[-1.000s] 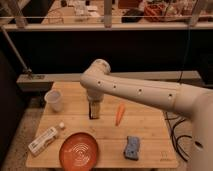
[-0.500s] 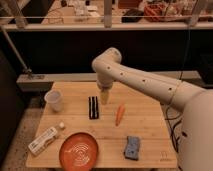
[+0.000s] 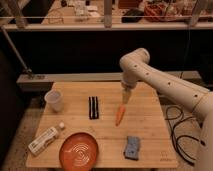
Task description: Move the arm in a circular motion
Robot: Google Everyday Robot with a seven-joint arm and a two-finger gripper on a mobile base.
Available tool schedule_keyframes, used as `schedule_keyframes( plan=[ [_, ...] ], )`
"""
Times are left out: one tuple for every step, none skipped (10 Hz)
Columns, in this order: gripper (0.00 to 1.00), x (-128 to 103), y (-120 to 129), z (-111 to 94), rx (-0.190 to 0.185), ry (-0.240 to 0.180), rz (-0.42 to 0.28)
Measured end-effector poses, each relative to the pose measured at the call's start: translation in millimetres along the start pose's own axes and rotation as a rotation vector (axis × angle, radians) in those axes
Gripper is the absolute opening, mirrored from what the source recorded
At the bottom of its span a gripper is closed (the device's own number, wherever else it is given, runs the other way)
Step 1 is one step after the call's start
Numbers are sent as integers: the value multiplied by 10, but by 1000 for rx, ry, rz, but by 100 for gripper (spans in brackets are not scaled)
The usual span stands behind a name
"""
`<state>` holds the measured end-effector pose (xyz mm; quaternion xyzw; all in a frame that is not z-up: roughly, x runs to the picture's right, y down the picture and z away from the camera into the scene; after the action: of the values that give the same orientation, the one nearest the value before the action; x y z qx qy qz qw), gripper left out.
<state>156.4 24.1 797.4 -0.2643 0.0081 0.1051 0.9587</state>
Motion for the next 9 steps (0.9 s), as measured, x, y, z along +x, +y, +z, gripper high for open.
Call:
schedule_keyframes(
  plan=[
    [80,302,52,-10,-2,7,18],
    [80,512,119,-18,-6,16,21],
    [80,629,201,-20,-10,20,17],
    [80,732,329,-33,-15,26,9],
    [80,834,507,-51,-22,33,-3],
    [80,854,658,-62,-29,37,-20],
    [80,810,893,-79,-38,39,-55],
    [80,743,1083,-98,-44,41,-75],
    [80,614,1266,-123,-48,41,-100]
  ],
)
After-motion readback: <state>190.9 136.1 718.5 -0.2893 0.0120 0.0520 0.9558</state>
